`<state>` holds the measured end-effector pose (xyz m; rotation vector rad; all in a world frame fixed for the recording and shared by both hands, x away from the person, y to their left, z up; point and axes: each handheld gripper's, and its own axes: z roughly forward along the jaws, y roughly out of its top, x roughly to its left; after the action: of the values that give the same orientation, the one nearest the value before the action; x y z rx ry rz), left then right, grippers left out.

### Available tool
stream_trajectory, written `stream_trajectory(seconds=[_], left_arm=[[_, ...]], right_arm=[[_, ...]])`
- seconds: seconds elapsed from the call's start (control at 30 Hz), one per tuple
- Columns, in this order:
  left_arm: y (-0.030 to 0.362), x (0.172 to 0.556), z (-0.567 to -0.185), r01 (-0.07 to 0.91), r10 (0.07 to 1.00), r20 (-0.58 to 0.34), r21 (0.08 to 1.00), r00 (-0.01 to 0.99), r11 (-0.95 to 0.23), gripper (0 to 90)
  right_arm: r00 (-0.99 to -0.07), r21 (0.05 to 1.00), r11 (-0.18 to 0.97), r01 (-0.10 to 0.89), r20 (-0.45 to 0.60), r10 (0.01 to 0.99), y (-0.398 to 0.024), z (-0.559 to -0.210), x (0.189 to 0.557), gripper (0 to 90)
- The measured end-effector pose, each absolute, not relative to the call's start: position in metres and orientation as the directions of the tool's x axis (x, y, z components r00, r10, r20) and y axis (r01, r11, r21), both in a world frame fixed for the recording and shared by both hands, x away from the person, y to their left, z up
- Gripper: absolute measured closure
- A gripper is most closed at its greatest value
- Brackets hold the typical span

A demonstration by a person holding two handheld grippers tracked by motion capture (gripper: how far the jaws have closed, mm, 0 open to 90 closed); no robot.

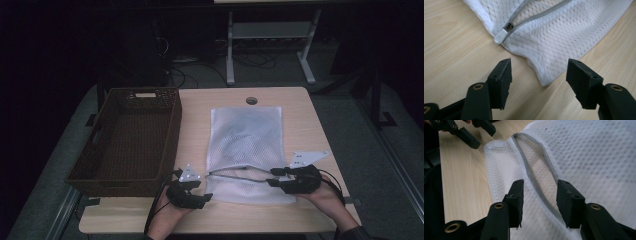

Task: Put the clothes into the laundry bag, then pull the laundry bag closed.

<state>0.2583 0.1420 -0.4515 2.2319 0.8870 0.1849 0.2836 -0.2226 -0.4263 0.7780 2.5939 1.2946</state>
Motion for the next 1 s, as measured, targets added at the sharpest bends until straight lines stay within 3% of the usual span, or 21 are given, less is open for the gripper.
stream_trajectory(seconds=[0.6,1.0], left_arm=[[0.148,0.248,-0.456,0.503,0.624,-0.087,0.682,0.777,-0.531,19.7],[0.167,0.243,-0.455,0.502,0.625,-0.090,0.688,0.775,-0.524,16.3]], right_arm=[[-0.926,0.765,0.569,0.300,0.090,0.367,-0.160,-0.409,0.328,51.6],[-0.953,0.751,0.617,0.235,0.052,0.299,-0.108,-0.405,0.348,58.0]])
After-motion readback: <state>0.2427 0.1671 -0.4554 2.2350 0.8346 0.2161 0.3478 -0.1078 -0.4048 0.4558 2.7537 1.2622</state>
